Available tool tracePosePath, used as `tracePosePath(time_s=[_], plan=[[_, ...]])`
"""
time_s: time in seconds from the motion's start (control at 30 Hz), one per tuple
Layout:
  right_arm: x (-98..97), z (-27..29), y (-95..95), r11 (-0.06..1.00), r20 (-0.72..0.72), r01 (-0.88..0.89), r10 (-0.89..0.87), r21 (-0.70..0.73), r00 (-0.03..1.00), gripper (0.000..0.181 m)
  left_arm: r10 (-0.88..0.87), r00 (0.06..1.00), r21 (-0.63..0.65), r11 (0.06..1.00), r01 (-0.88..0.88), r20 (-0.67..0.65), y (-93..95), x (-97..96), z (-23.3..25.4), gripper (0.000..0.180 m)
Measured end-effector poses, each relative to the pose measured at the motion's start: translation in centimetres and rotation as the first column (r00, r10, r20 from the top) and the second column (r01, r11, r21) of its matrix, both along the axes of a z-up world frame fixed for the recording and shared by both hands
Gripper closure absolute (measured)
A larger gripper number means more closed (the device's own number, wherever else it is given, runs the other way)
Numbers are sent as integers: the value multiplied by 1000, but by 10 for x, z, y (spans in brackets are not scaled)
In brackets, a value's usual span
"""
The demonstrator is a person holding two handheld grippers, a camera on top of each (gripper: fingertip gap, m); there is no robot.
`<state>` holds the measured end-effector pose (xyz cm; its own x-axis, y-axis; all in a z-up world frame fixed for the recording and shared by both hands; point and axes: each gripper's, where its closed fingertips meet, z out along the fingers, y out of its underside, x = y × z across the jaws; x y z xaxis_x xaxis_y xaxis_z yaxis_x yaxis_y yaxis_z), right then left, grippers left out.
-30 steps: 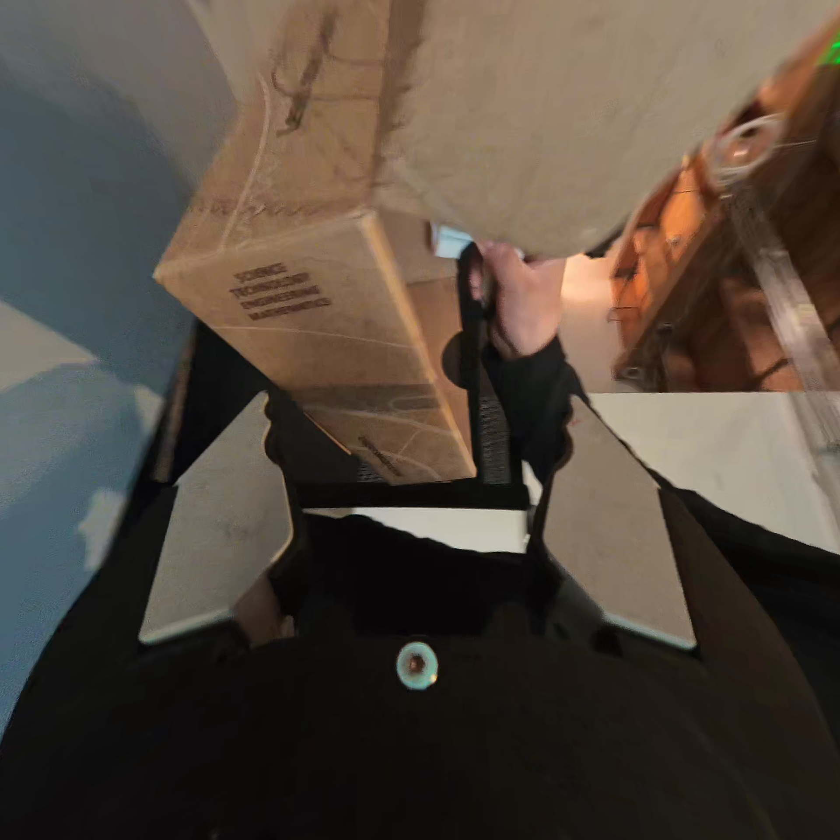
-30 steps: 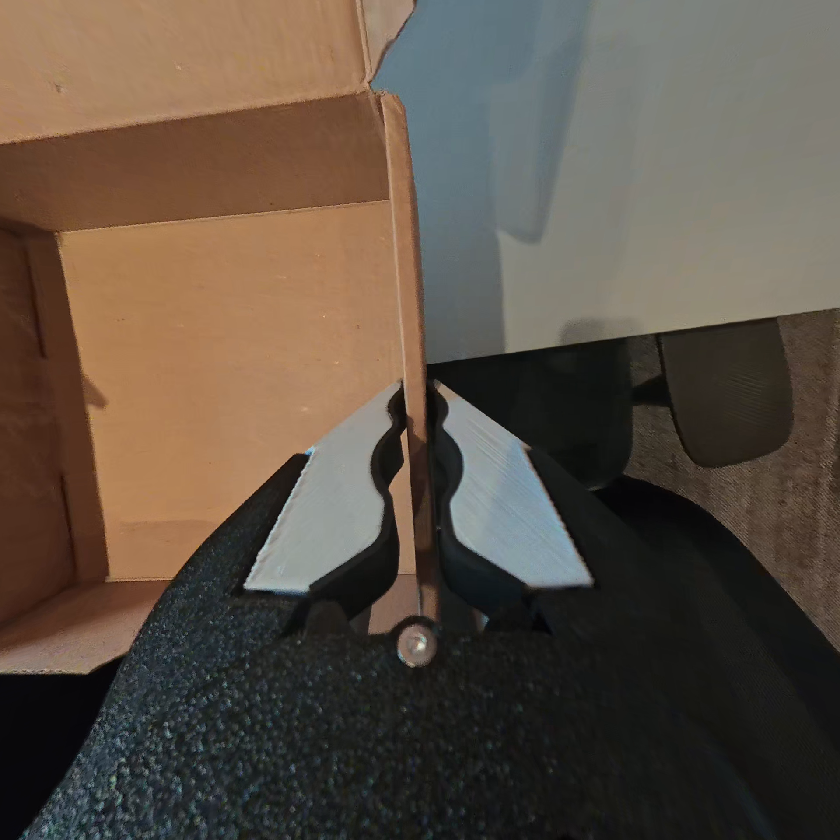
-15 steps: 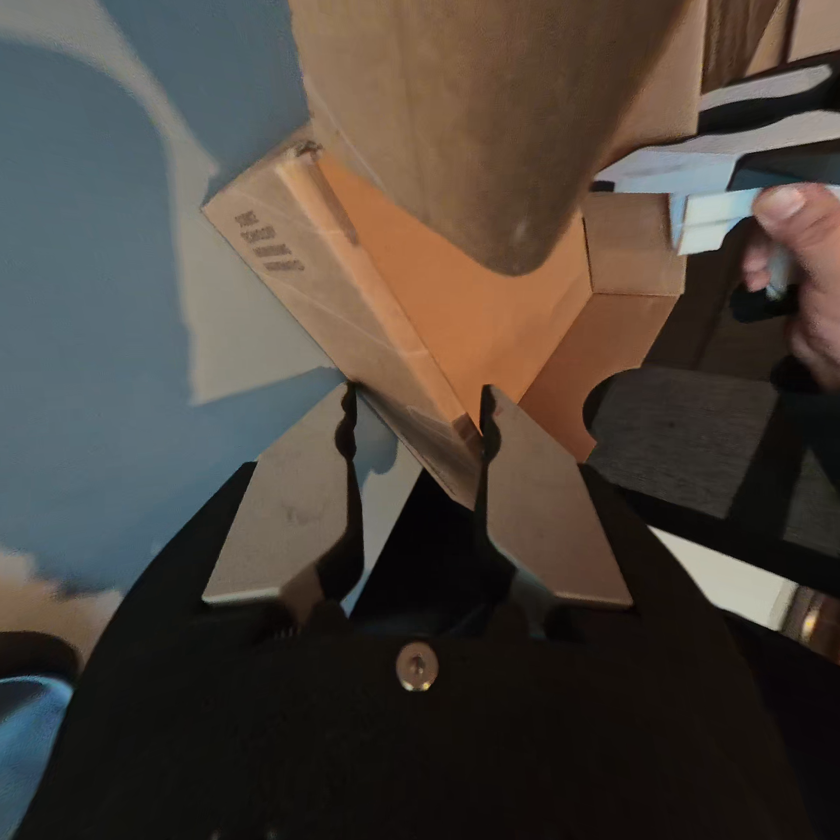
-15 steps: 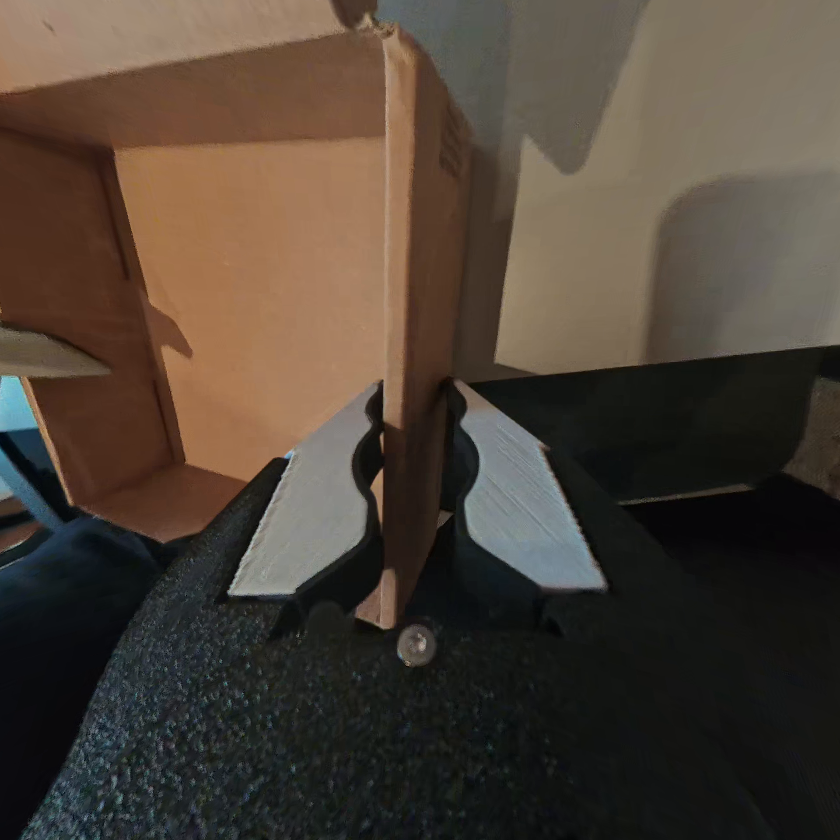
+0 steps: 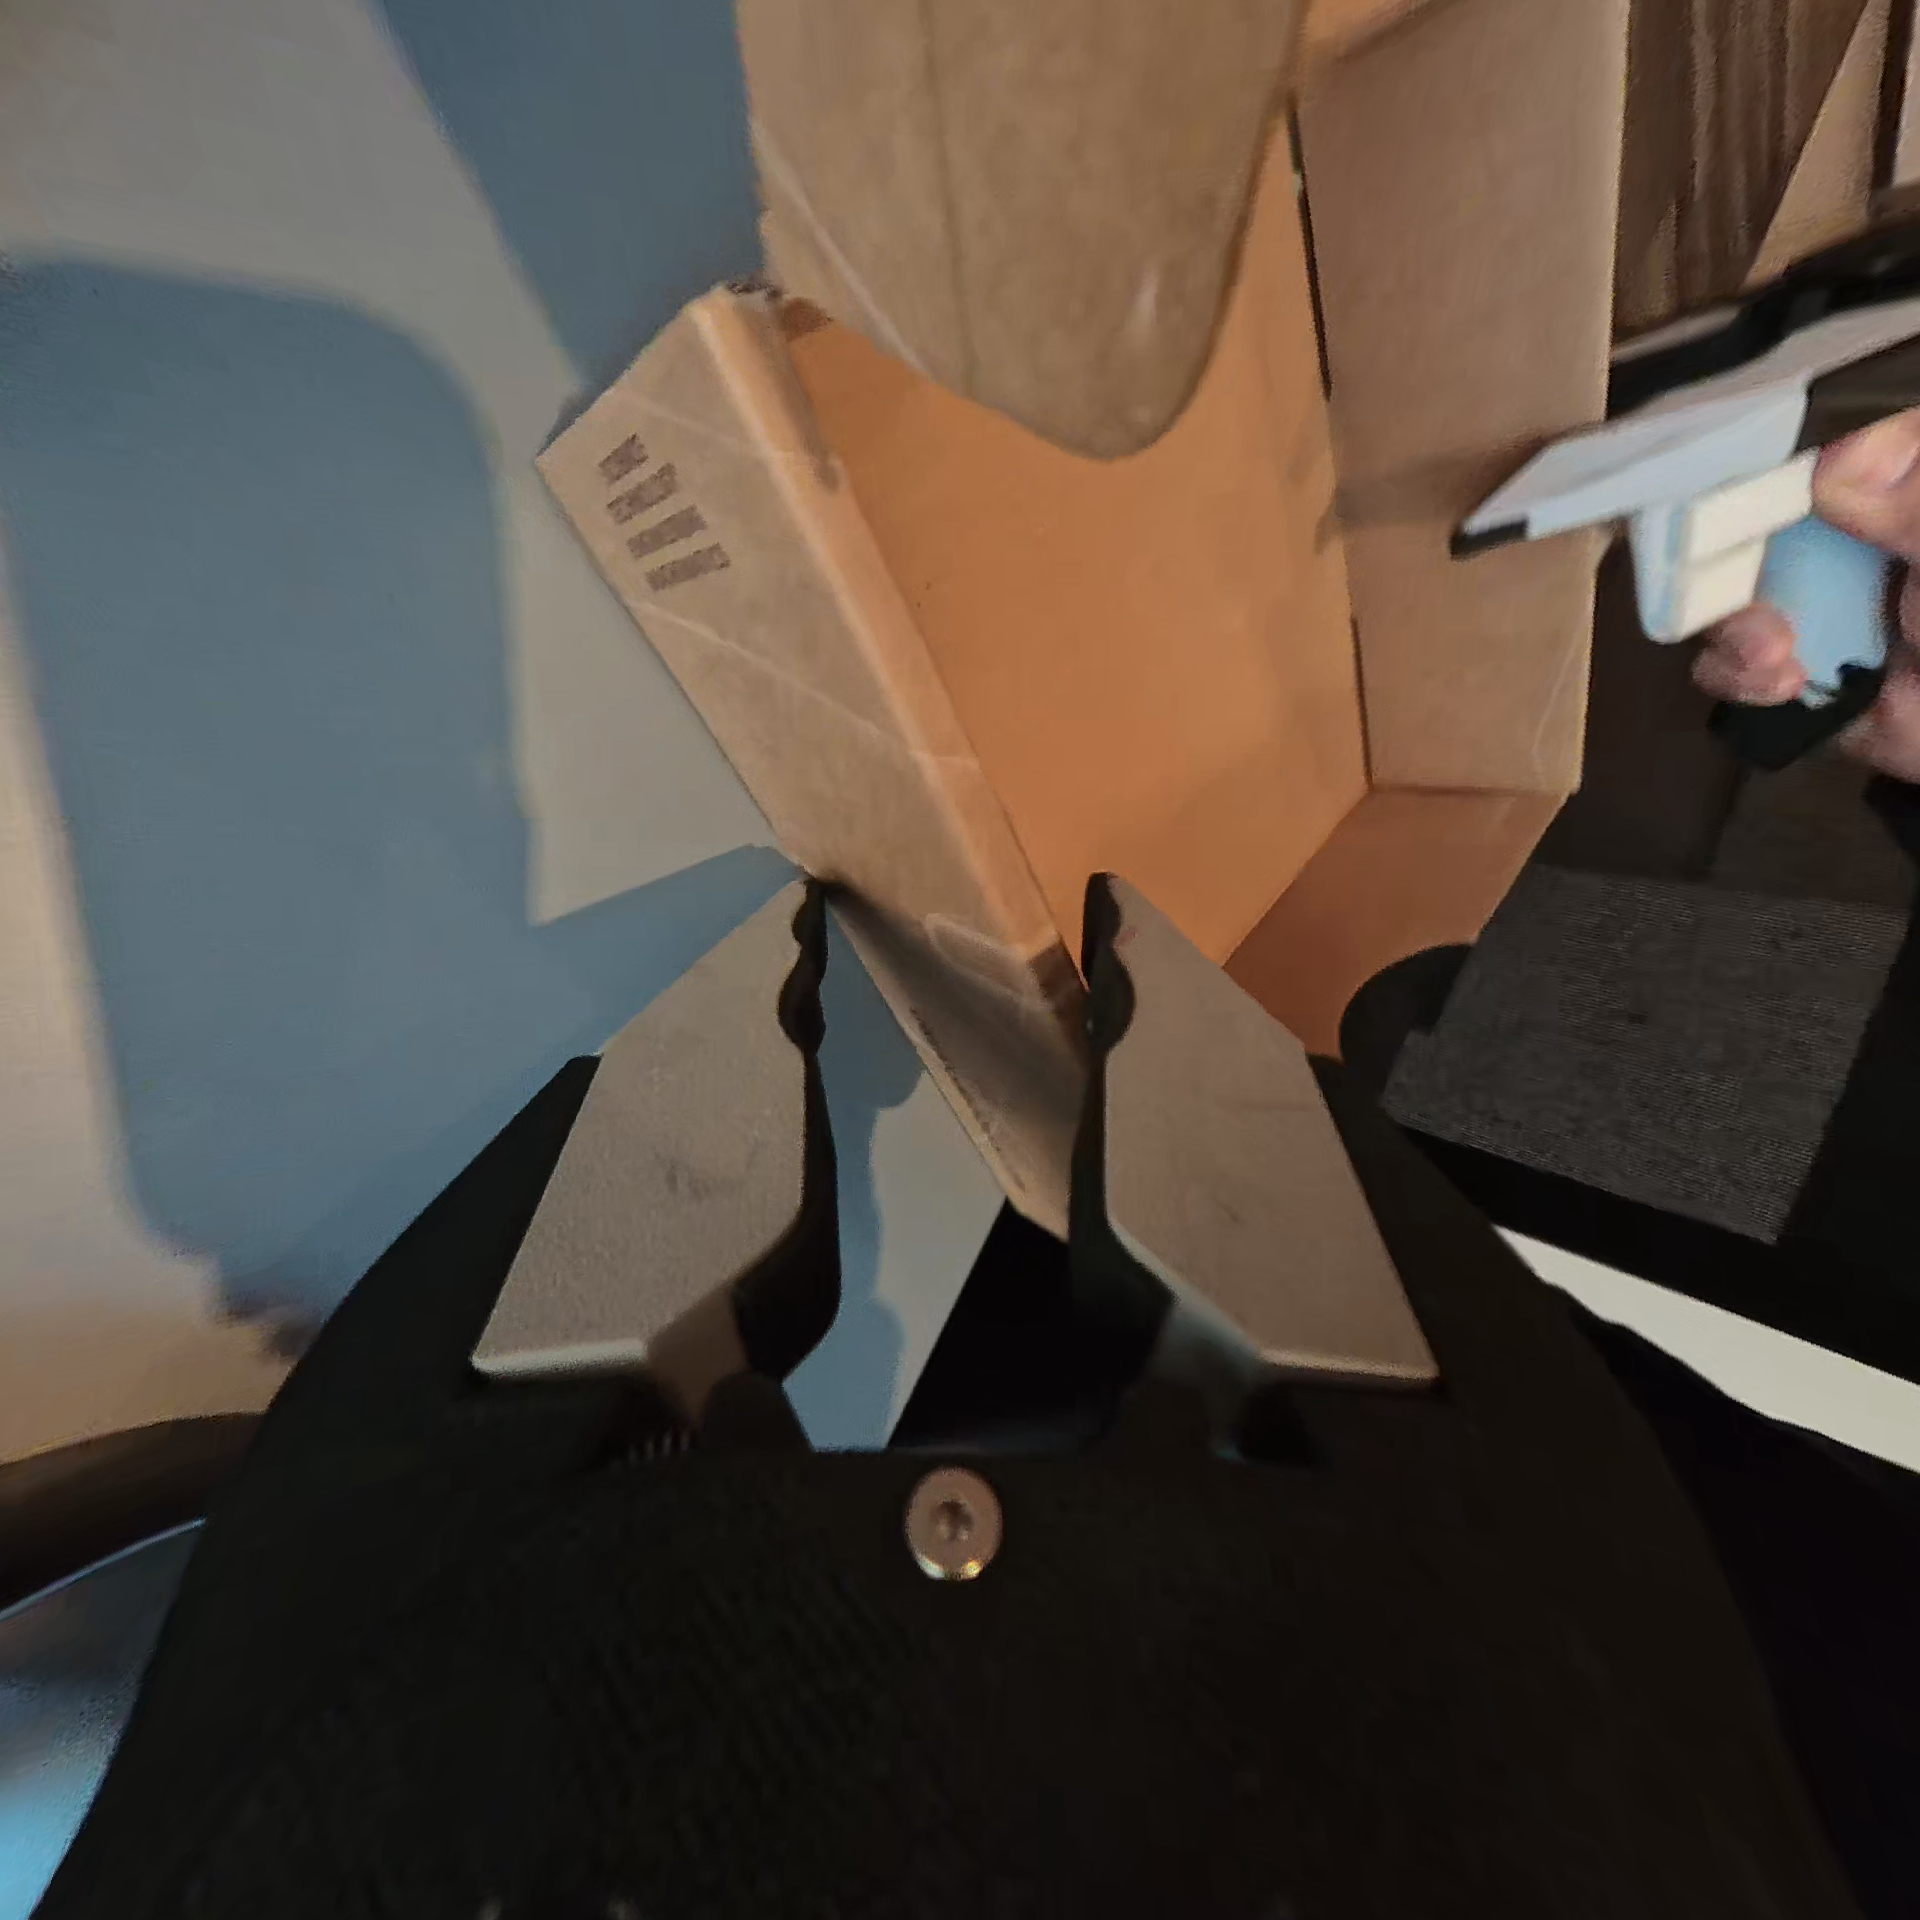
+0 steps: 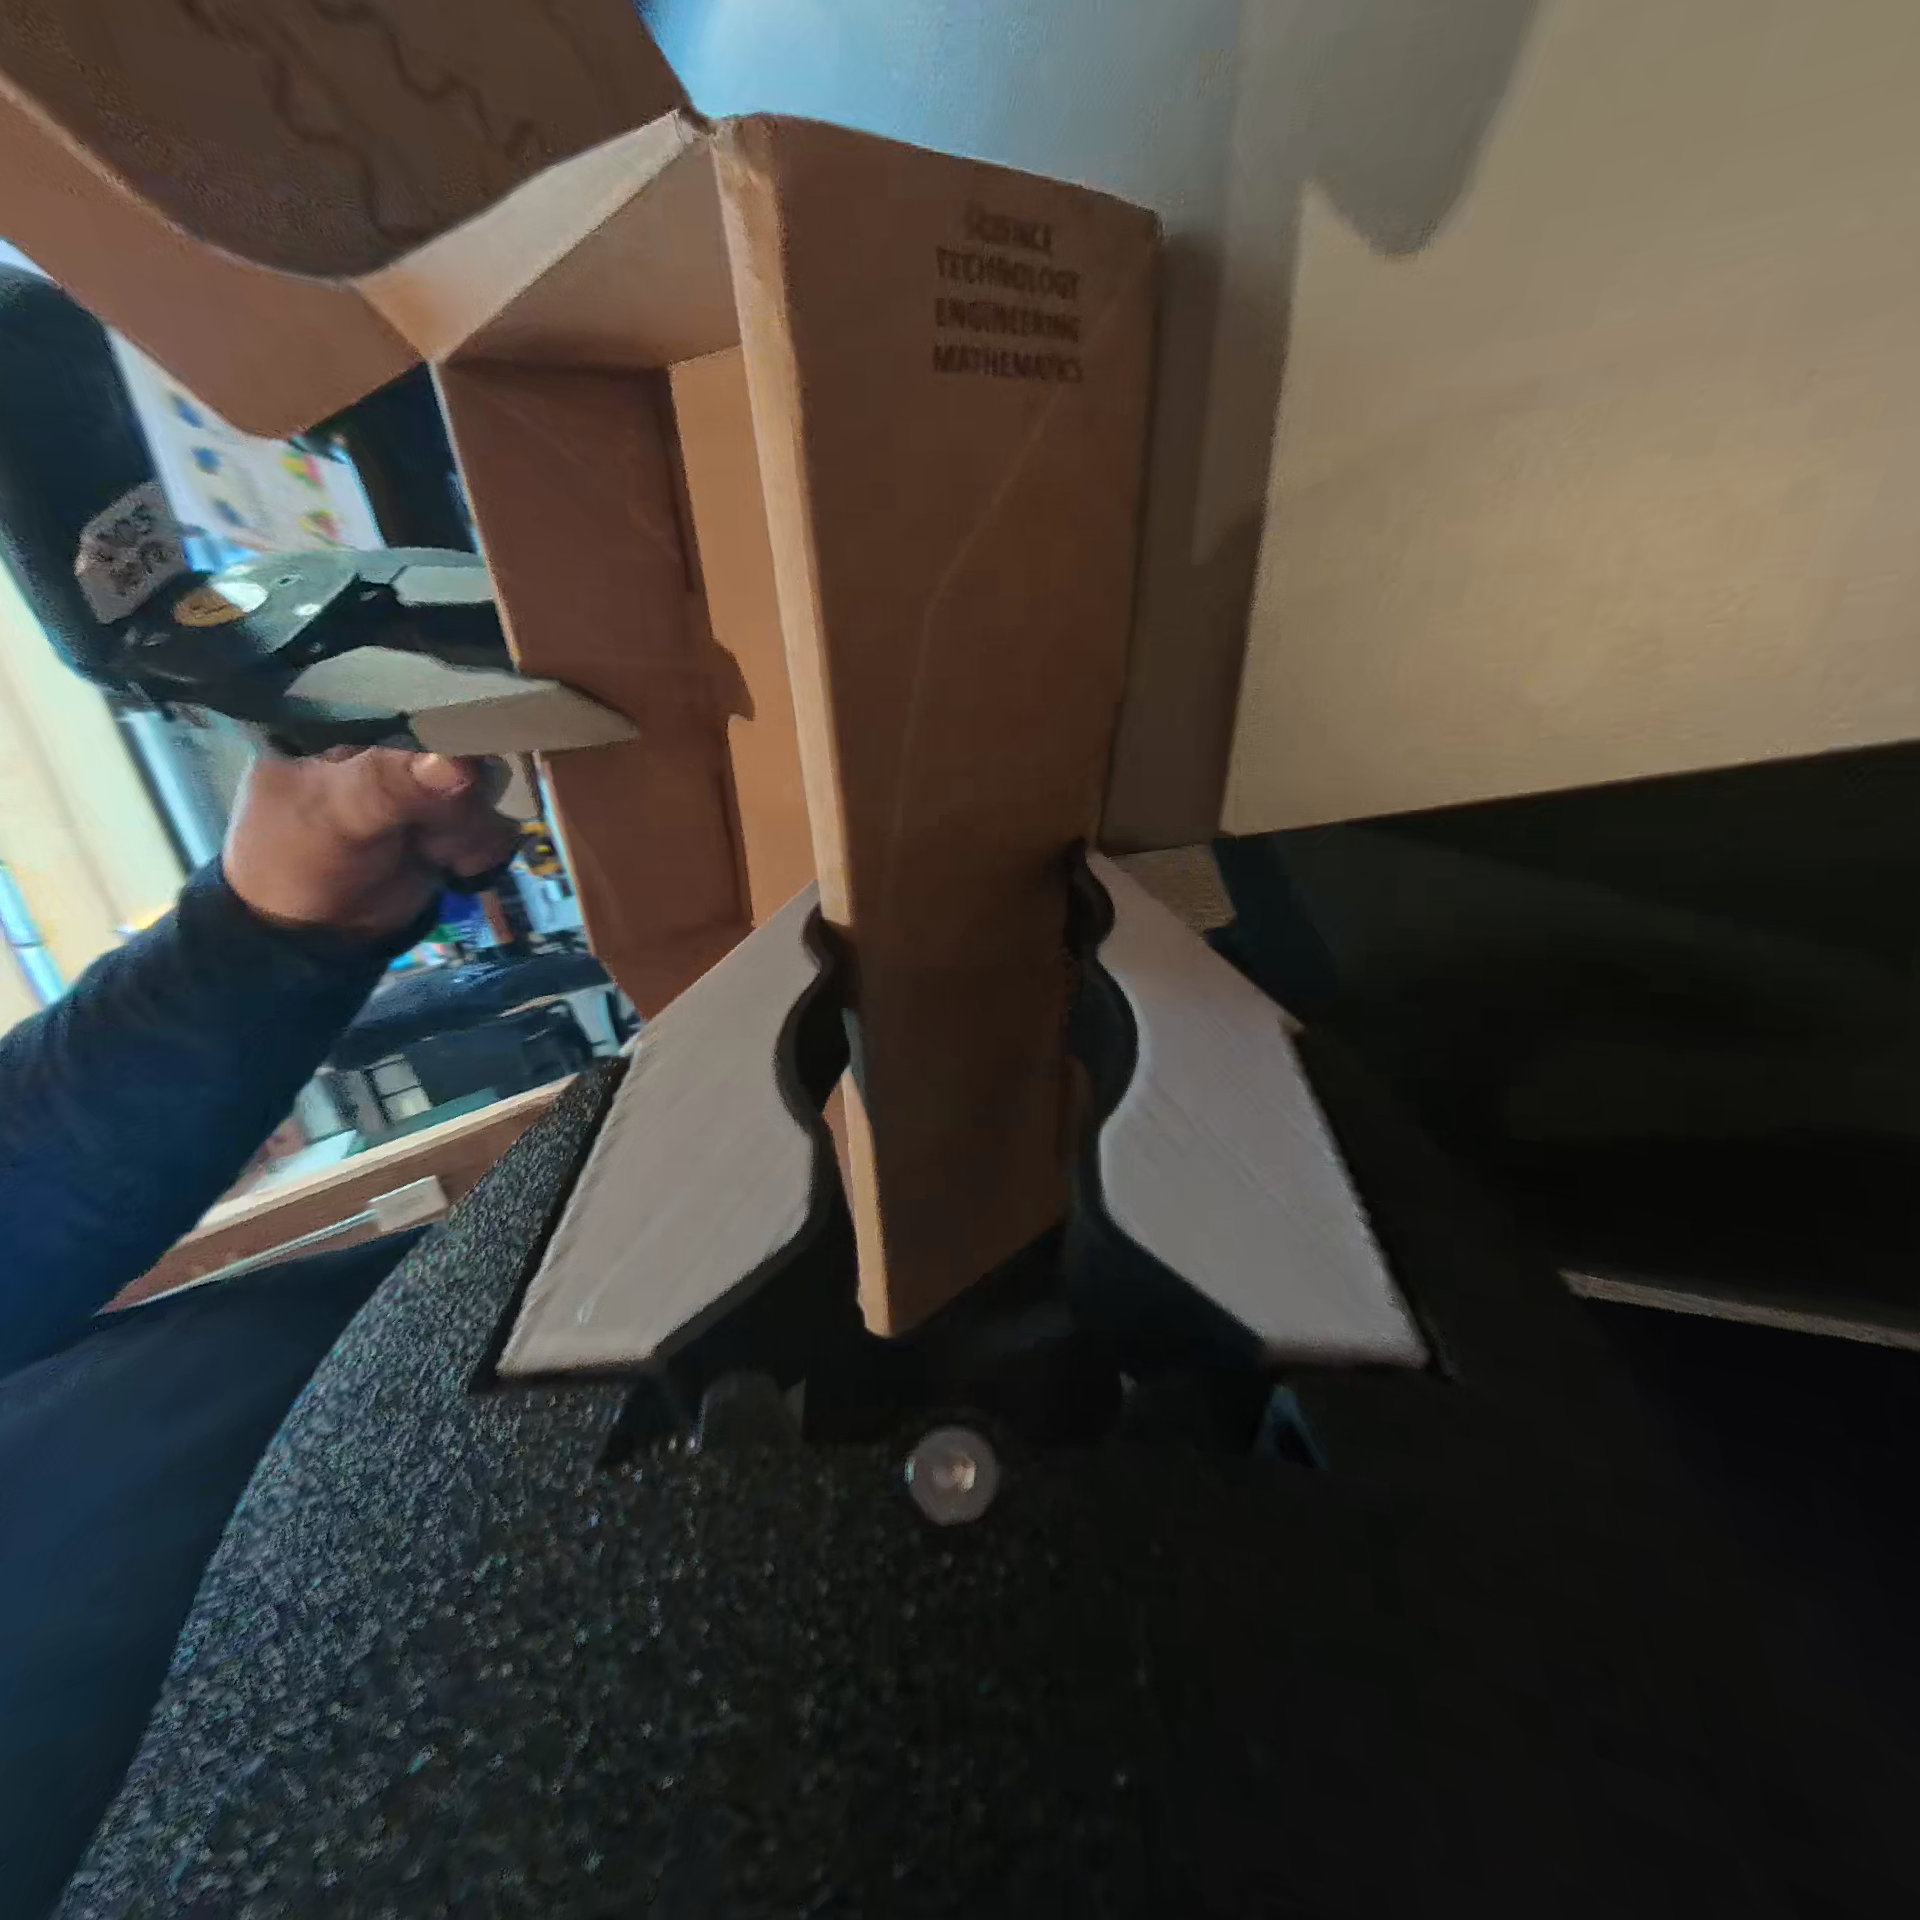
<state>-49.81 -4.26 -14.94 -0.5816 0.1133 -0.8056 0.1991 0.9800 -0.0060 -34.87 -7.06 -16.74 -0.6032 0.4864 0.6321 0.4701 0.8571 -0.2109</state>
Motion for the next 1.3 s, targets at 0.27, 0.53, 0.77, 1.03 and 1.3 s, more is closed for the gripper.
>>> tracePosePath(time_s=[0.27,0.53,0.77,1.03,1.3], plan=[[-6,-2,-12,990,-308,-122,93,-76,947,148,13,997,-69,998,-8,73,-13,5,2,141],[9,15,-18,875,-652,-452,242,-173,718,145,-277,959,-568,780,263,63,-1,-11,91,132],[33,61,10,668,-582,-655,391,-353,713,142,-766,595,-305,521,797,245,97,-17,44,119],[38,59,36,321,-779,-927,523,-197,347,137,-883,290,-413,123,902,369,81,11,36,180],[84,47,53,-14,-845,-993,528,-116,91,133,-951,175,-501,25,865,256,66,43,88,180]])
